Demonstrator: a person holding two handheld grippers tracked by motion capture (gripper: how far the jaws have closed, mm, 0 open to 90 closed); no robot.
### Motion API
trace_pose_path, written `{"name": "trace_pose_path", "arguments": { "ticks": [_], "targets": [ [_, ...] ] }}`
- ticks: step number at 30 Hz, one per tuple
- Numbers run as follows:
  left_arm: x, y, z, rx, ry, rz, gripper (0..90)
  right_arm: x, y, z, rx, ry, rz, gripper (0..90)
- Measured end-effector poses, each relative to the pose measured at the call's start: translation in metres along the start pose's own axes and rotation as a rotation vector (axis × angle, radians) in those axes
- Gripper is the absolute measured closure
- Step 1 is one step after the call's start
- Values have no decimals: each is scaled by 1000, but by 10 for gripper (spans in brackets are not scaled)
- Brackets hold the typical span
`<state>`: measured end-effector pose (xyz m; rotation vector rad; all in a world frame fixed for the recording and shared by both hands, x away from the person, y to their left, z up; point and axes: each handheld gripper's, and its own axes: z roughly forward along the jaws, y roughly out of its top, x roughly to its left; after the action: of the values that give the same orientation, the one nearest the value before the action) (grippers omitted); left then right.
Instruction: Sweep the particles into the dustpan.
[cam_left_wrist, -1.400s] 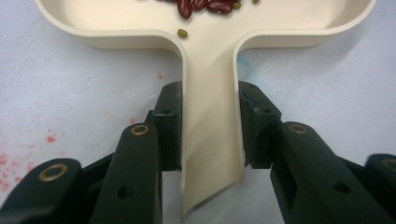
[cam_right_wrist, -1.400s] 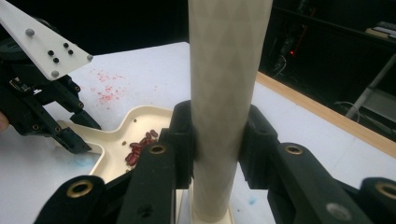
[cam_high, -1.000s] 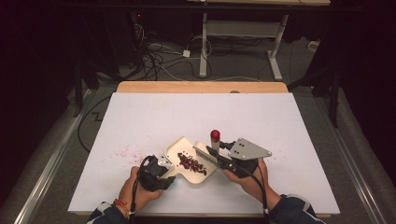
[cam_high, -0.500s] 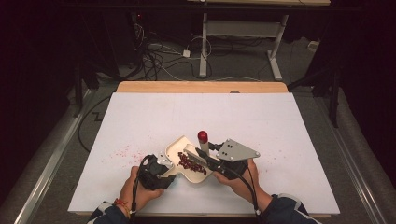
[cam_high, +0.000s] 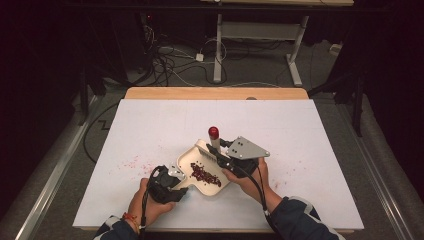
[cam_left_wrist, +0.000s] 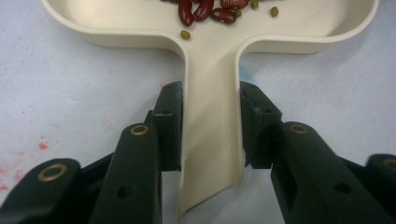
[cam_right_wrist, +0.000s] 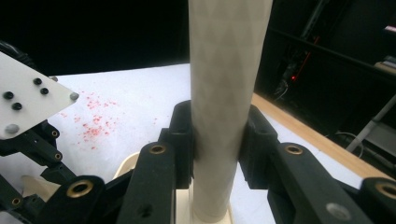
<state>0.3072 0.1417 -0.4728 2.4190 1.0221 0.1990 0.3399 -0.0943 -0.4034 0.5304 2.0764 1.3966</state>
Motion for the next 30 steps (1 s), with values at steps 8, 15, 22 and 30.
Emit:
{"name": "trace_pose_path", "arguments": {
  "ticks": [8, 15, 22, 30],
  "targets": [
    [0, 1, -1, -5, 7, 0, 632, 14, 0, 8, 15, 68, -10, 701],
    [0, 1, 0, -8, 3, -3, 632, 17, 3, 4, 11, 83, -2, 701],
    [1, 1, -1, -8, 2, -1, 633, 10, 8, -6, -13, 61, -9, 701],
    [2, 0, -2, -11, 5, 2, 633, -15, 7, -23, -10, 9, 19, 701]
  ]
}}
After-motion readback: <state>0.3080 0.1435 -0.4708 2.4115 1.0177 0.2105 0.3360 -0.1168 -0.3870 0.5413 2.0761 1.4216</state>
